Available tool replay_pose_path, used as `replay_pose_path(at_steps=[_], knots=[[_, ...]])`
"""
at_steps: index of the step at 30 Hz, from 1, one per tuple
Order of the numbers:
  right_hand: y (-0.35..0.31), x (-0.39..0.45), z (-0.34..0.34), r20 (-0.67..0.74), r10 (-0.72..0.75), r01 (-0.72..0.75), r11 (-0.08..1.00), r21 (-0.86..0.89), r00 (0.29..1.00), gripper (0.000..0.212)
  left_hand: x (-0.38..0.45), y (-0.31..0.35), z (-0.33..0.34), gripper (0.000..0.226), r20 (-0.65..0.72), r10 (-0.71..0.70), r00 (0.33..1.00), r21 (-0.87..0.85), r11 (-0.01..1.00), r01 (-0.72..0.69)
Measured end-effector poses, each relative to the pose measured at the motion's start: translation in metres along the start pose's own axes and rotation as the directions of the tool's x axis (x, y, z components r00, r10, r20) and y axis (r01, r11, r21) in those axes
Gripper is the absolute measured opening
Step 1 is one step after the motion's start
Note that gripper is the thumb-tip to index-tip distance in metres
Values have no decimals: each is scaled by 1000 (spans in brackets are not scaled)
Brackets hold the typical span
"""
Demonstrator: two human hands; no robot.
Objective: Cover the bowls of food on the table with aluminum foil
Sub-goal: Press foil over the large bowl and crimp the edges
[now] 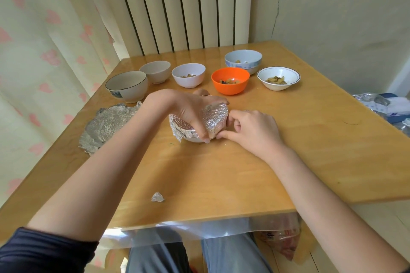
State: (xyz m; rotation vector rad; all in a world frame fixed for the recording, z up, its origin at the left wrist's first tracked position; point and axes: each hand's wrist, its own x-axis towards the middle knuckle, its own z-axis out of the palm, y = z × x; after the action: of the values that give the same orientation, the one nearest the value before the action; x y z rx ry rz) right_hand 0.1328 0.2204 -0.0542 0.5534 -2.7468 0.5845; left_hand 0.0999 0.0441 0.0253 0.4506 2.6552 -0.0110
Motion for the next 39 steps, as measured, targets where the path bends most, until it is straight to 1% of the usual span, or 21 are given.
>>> replay_pose_path(at_steps=[4,7,10,13,15,19,22,24,25,27,28,29,31,35,39], knots=[[4,2,0,19,4,-5,997,72,1000,32,-1,1,0,113,0,-4,1000,14,1000,4],[8,8,0,38,50,-57,981,185,998,33,-2,1,0,112,4,-9,1000,21,1000,9],[13,19,-5,68,81,-95,965,243,994,38,-3,1,0,112,5,-15,1000,23,1000,15],[16,29,-8,94,65,-90,953,291,993,55,-2,2,0,114,8,-19,1000,31,999,18],[17,35,-9,133,56,-96,943,317,990,60,-1,2,-1,113,13,-17,1000,32,999,17],[23,42,-5,192,47,-122,911,394,980,60,-1,2,-1,111,9,-17,1000,32,999,17],[28,34,0,220,-38,-88,842,532,975,52,-1,2,1,111,1,-21,1000,37,999,21],[30,31,1,198,-61,-66,812,579,978,50,-2,2,1,111,0,-26,1000,28,999,26],[30,31,1,156,-47,-53,815,577,987,52,-2,3,1,111,-1,-27,1000,28,999,28],[28,33,0,70,7,-43,848,528,998,57,-3,4,1,111,-1,-30,1000,32,999,30],[28,34,0,49,33,-53,867,496,998,59,-3,4,0,111,-2,-30,1000,30,999,30],[27,35,1,42,50,-64,878,475,998,59,-3,4,0,111,-3,-31,1000,28,999,31],[27,35,2,65,48,-74,867,492,997,56,-4,5,1,110,-5,-31,1000,26,999,31],[33,32,4,142,-65,-32,805,592,988,39,-2,3,2,108,-16,-27,999,7,1000,27],[36,34,3,50,-34,0,830,558,998,33,-2,3,3,109,-7,-43,999,-6,999,43]])
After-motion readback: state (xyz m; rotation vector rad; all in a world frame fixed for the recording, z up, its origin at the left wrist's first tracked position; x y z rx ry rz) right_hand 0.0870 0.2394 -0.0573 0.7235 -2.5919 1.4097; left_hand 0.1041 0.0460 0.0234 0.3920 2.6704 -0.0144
